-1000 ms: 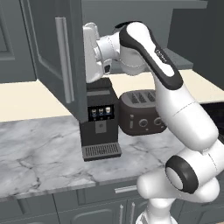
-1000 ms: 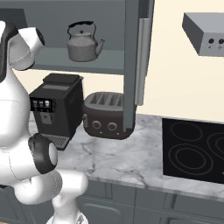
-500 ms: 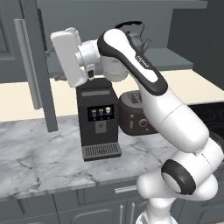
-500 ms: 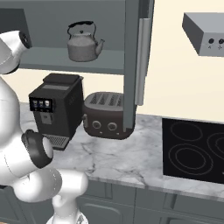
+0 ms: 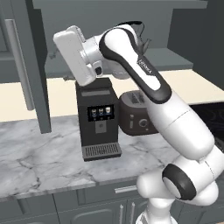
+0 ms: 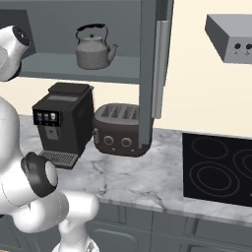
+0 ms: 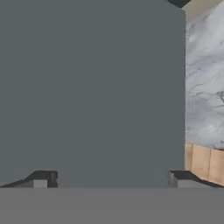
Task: Open the cabinet, pick the kettle from the cabinet, and place it in the sink.
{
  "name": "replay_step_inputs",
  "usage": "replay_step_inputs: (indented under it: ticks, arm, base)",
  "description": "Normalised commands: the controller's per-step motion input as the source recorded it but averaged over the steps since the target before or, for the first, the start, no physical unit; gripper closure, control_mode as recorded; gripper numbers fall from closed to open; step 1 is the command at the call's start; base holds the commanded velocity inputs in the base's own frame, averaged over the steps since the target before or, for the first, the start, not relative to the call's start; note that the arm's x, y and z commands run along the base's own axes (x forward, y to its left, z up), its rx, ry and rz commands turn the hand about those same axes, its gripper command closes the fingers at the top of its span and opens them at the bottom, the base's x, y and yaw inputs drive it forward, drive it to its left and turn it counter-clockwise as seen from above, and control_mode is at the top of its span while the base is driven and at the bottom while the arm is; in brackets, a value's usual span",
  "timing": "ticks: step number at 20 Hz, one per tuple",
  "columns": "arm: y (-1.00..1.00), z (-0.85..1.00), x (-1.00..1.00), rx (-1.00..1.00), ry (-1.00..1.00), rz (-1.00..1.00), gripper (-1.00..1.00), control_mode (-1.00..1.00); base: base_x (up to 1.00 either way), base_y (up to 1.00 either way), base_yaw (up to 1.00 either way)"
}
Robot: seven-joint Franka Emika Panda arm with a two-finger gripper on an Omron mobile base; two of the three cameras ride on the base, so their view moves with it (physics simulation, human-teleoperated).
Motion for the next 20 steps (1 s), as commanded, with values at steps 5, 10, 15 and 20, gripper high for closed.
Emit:
replay_step_inputs:
  ticks: [5,10,15,20]
  arm:
    - [-0.62,0.02,-0.12,-0.07,-0.03,-0.09,-1.0,-1.0]
    - [-0.62,0.01,-0.13,-0.09,-0.1,-0.11,-1.0,-1.0]
    - [-0.56,0.0,-0.13,-0.15,-0.17,-0.14,-1.0,-1.0]
    - [-0.5,0.0,-0.1,-0.2,-0.2,-0.1,-1.0,-1.0]
  base:
    - [0.0,0.0,0.0]
    - [0.0,0.0,0.0]
    - [0.0,0.0,0.0]
    - [0.0,0.0,0.0]
